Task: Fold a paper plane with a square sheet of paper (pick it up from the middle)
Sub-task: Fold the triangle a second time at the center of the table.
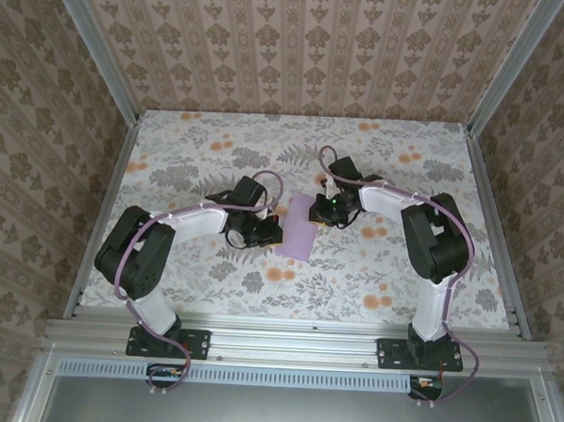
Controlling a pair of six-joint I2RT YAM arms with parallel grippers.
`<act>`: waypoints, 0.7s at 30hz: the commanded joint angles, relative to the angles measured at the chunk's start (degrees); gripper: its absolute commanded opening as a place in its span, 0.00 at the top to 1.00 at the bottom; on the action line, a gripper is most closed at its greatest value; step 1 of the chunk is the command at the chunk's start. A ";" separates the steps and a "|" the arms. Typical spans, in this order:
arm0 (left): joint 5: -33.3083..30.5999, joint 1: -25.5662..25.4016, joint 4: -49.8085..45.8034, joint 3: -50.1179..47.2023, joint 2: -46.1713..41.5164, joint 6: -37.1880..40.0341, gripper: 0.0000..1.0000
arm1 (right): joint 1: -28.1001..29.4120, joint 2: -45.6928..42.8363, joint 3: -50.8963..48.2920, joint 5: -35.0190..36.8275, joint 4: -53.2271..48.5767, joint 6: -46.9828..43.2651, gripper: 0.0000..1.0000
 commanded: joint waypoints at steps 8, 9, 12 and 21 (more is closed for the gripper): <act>1.48 -0.39 -0.02 2.14 2.12 -0.26 0.95 | -0.20 4.57 3.41 1.26 -2.05 -2.81 0.84; 1.58 -0.45 -0.24 2.59 2.39 -0.21 0.95 | -0.14 4.85 3.64 1.22 -2.41 -3.14 0.84; 2.25 -0.37 -0.01 3.59 3.18 -0.21 0.95 | -0.16 5.61 4.17 1.35 -3.08 -3.76 0.85; 4.24 -0.46 -1.24 7.33 6.00 0.41 0.93 | -0.19 6.54 5.30 1.08 -4.64 -5.23 0.86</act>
